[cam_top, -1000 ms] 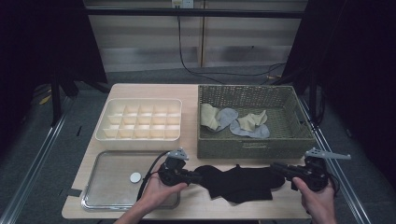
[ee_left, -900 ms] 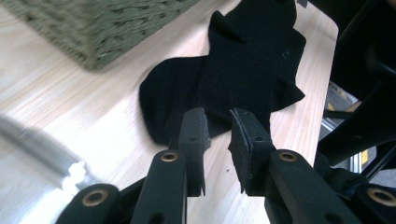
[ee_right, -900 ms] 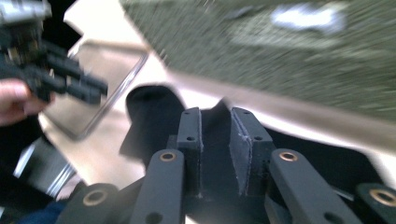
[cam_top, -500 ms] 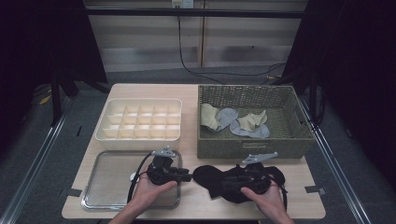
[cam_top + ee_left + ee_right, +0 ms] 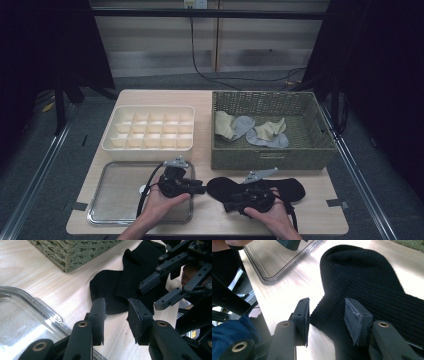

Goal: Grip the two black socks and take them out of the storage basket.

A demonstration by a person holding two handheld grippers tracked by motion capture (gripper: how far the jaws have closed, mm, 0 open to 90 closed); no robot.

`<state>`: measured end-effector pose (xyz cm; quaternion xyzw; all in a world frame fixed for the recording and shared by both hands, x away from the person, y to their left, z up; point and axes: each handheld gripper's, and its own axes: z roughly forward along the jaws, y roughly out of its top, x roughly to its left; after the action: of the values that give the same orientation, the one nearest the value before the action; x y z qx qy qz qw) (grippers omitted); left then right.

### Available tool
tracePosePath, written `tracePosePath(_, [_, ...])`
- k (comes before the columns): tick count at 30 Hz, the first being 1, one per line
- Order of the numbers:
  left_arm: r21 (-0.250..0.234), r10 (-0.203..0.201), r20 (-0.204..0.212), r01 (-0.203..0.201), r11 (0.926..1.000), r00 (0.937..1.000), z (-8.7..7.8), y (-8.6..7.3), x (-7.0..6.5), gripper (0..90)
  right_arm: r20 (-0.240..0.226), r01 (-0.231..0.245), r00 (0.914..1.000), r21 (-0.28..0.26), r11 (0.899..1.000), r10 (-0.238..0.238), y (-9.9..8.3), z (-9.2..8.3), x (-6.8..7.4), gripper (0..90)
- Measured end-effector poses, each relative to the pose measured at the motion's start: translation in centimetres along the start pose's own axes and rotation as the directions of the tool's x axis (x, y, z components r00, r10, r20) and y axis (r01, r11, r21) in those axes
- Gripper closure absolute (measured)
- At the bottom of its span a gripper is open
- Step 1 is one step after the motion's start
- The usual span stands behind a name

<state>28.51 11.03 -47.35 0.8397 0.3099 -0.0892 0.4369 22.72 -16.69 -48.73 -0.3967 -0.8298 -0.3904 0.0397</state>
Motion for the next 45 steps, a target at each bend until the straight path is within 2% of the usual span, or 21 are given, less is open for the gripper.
tracePosePath(6, [-0.001,-0.002,-0.002,0.002,1.0,1.0,-0.1,0.0,0.0,65.6,0.022,0.032,0.9992,0.018,0.999,-0.032,-0.1,0.7,0.3,54.4])
tracePosePath(9, [-0.005,-0.001,-0.005,0.001,1.0,1.0,-0.3,0.0,0.1,65.3,0.045,0.065,0.9968,0.016,0.998,-0.066,-0.3,0.9,0.6,57.6])
tracePosePath(12, [-0.006,-0.003,-0.007,0.003,1.0,1.0,-0.3,-0.1,0.1,65.3,0.079,0.078,0.9937,0.015,0.997,-0.079,-0.3,0.8,0.5,72.2])
tracePosePath(15, [0.006,0.001,-0.005,-0.001,1.0,1.0,-0.1,0.0,0.2,65.3,0.073,0.049,0.9961,0.007,0.999,-0.049,-0.3,0.7,-0.3,85.0])
tracePosePath(19, [0.009,-0.001,-0.006,0.001,1.0,1.0,0.1,-0.1,0.2,65.3,0.062,0.034,0.9975,0.007,0.999,-0.034,-0.3,0.7,-0.6,89.6])
tracePosePath(23, [0.015,-0.002,0.0,0.002,0.9999,1.0,0.2,-0.1,0.1,65.3,0.04,0.024,0.9989,0.011,1.0,-0.025,-0.3,0.6,-0.7,90.0])
tracePosePath(29, [0.021,0.008,0.027,-0.009,0.9998,0.9996,0.9,0.0,-0.6,65.8,0.005,0.005,1.0,-0.028,1.0,-0.005,-0.2,-0.2,-0.6,90.0])
tracePosePath(33, [0.025,0.01,0.028,-0.011,0.9996,0.9996,1.1,0.0,-0.7,65.8,-0.009,0.018,0.9998,-0.036,0.999,-0.019,-0.3,-0.5,0.0,90.0])
tracePosePath(36, [0.035,0.016,0.034,-0.017,0.9992,0.9993,1.3,-0.1,-0.8,65.8,-0.039,-0.007,0.9992,-0.093,0.996,0.003,0.2,-1.6,-0.2,90.0])
tracePosePath(40, [0.037,0.027,0.049,-0.028,0.9989,0.9984,1.5,0.1,-1.2,64.1,-0.037,-0.026,0.9991,-0.125,0.992,0.021,0.7,-2.7,-0.4,90.0])
tracePosePath(41, [0.024,0.027,0.052,-0.028,0.9993,0.9983,1.5,0.3,-1.6,62.2,-0.036,-0.031,0.999,-0.131,0.991,0.026,0.8,-2.9,-0.4,90.0])
tracePosePath(44, [0.012,0.085,0.063,-0.086,0.9962,0.9944,1.5,1.1,-2.5,56.1,-0.04,-0.036,0.9987,-0.152,0.988,0.03,1.2,-3.7,-0.4,90.0])
tracePosePath(45, [0.005,0.105,0.08,-0.106,0.9944,0.9912,1.5,1.2,-2.7,55.1,-0.038,-0.034,0.9989,-0.156,0.987,0.029,1.3,-3.8,-0.4,90.0])
